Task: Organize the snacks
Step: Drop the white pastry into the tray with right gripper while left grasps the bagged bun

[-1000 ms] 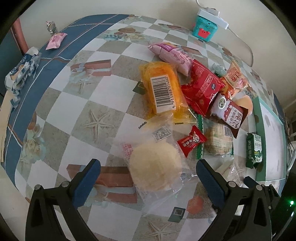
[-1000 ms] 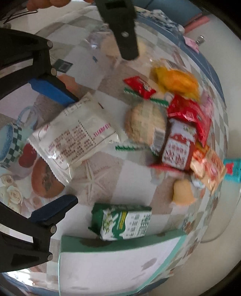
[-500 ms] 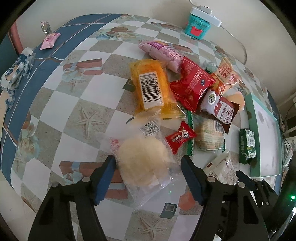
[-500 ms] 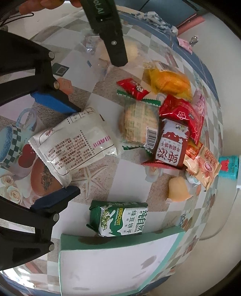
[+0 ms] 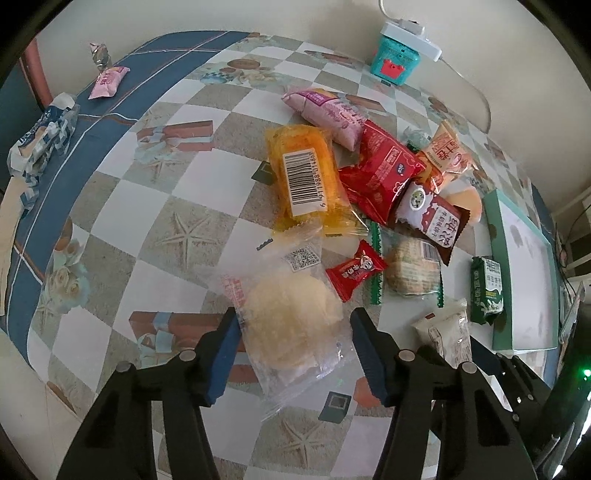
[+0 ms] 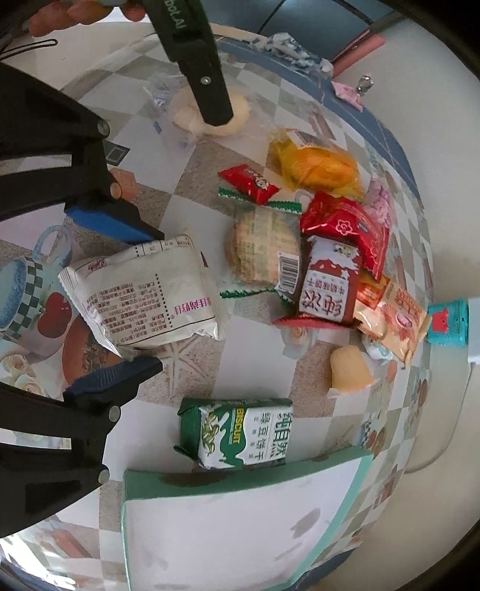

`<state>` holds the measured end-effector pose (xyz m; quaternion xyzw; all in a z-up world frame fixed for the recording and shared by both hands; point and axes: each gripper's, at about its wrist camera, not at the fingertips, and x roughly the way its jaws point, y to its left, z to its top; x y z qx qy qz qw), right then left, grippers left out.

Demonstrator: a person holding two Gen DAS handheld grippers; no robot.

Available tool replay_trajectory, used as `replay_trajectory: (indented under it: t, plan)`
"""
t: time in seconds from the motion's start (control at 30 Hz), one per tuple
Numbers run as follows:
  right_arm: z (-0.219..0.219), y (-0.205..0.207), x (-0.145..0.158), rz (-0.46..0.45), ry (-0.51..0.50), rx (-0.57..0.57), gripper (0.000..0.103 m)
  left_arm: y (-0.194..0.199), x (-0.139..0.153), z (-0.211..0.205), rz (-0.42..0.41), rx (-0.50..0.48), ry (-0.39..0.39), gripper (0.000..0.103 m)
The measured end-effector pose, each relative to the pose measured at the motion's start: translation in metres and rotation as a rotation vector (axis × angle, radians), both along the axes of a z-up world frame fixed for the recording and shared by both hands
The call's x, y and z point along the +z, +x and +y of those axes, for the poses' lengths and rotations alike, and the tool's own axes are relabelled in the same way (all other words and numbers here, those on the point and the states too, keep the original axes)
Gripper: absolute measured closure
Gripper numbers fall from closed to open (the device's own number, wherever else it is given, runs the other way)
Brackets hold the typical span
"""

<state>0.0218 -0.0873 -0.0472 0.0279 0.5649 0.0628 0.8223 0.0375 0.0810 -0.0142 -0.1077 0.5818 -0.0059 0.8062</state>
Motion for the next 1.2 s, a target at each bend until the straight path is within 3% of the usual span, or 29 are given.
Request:
replay_trajectory:
  t: [0.27, 0.5, 0.7, 0.9, 1.03, 1.2]
  plan:
    - [-0.011, -0.003, 0.009, -0.037, 0.039, -0.016, 0.039, -0.007, 0.016, 0.001, -0.027, -0.001, -0.002, 0.043]
    - [-0.022, -0.008, 0.035, -0.107, 0.064, -0.058, 0.039, -0.002, 0.043, -0.009, -0.067, -0.01, -0.004, 0.043]
    - [-0.051, 0.003, 0.066, -0.158, 0.093, -0.194, 0.039, 0.014, 0.083, -0.043, -0.147, -0.05, -0.006, 0.043]
    - [-0.098, 0.011, 0.083, -0.161, 0.044, -0.378, 0.039, 0.034, 0.117, -0.087, -0.237, -0.087, -0.014, 0.043]
    - [-0.123, 0.016, 0.094, -0.178, 0.0, -0.463, 0.039, 0.044, 0.127, -0.115, -0.268, -0.111, 0.002, 0.043]
    - [-0.151, 0.021, 0.101, -0.198, -0.044, -0.537, 0.039, 0.06, 0.12, -0.142, -0.24, -0.119, 0.012, 0.043]
